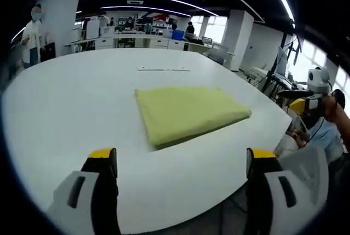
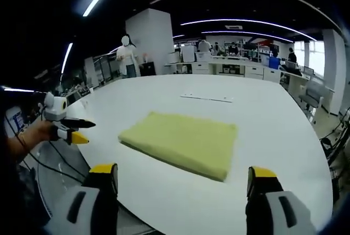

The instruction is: Fold the garment on the visible template until the final outline fits inside the template.

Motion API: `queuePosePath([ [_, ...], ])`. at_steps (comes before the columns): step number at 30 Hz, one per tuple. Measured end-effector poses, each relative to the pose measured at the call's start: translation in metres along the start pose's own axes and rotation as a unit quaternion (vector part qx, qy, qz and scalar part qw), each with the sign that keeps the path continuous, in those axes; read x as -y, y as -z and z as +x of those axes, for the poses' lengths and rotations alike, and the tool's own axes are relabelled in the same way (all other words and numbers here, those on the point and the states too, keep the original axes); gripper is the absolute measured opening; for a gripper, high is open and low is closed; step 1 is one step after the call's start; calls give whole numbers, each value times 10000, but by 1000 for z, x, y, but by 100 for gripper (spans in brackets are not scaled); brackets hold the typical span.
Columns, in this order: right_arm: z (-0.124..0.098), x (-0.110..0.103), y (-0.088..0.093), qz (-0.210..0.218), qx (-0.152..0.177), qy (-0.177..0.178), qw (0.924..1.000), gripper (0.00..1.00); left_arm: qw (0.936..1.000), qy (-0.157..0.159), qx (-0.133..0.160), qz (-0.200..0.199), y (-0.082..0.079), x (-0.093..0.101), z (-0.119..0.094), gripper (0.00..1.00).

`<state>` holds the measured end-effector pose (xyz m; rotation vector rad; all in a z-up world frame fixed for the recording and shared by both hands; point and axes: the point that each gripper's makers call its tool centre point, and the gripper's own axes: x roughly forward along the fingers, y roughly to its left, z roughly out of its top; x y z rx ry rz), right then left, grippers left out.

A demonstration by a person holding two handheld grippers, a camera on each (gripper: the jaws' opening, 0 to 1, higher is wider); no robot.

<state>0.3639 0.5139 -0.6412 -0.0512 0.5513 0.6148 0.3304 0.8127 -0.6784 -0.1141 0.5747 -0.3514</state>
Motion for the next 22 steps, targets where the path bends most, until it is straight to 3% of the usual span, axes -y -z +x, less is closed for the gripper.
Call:
queuePosePath([
  [22,11,7,4,-124,-56,-177,9998,99,9999,-105,62,-15,-6,-6,17,96],
])
